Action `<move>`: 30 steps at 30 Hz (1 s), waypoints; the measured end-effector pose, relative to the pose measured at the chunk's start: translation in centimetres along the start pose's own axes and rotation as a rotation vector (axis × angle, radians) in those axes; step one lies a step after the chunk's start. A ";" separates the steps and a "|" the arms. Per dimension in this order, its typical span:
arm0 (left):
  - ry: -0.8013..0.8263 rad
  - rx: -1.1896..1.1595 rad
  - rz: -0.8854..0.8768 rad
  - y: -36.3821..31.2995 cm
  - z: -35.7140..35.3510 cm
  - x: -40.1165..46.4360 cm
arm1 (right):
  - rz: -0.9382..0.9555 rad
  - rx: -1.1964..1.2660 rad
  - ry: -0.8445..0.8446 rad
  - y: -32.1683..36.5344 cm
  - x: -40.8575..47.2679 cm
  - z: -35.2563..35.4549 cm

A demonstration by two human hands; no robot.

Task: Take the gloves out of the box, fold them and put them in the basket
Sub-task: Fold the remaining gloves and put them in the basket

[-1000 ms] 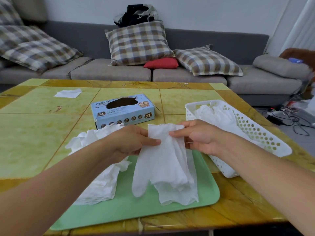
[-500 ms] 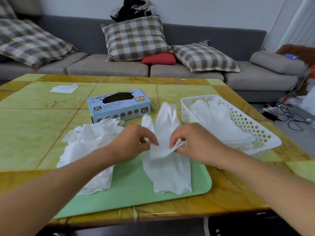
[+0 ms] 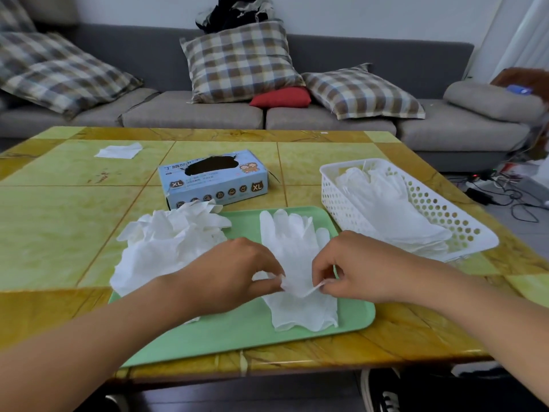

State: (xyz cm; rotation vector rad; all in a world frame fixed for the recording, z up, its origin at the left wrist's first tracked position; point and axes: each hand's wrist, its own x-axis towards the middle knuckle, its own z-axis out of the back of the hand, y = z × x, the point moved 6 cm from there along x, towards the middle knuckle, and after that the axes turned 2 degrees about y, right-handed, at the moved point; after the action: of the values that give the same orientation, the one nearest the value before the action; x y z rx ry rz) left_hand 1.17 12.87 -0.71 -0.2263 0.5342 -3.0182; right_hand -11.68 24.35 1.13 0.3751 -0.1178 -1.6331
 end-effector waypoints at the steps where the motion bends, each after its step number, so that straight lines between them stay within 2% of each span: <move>1: 0.051 0.026 0.000 0.1 -0.6 -0.2 | 0.002 -0.018 0.035 0.2 0.0 -0.5; 4: 0.158 0.079 -0.001 0.1 -1.9 -0.4 | 0.016 -0.061 0.121 0.8 0.1 -1.5; 7: 0.185 0.065 0.018 0.1 -1.9 -0.2 | 0.036 -0.103 0.181 1.2 0.3 -2.3; 13: 0.205 0.129 0.013 -0.4 -1.8 -0.4 | -0.008 0.106 0.272 -0.1 0.8 -2.9; 18: 0.185 0.211 -0.031 -1.2 -2.2 -0.5 | 0.000 0.142 0.276 -0.5 0.3 -3.0; 26: 0.324 -0.074 -0.073 -1.0 -2.1 -0.9 | 0.034 -0.048 0.236 0.2 0.7 -3.6; 28: 0.333 -0.075 -0.028 -0.8 -2.2 -1.0 | 0.034 0.100 0.218 0.3 1.2 -2.7; 30: 0.221 -0.069 0.014 -0.9 -2.1 -0.6 | 0.004 0.394 0.187 0.0 1.8 -1.1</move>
State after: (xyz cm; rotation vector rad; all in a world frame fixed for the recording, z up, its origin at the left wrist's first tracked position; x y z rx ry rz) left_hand 1.43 14.43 -2.42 0.1091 0.6541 -3.0316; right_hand -11.41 22.76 -0.24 0.8258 -0.3001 -1.5598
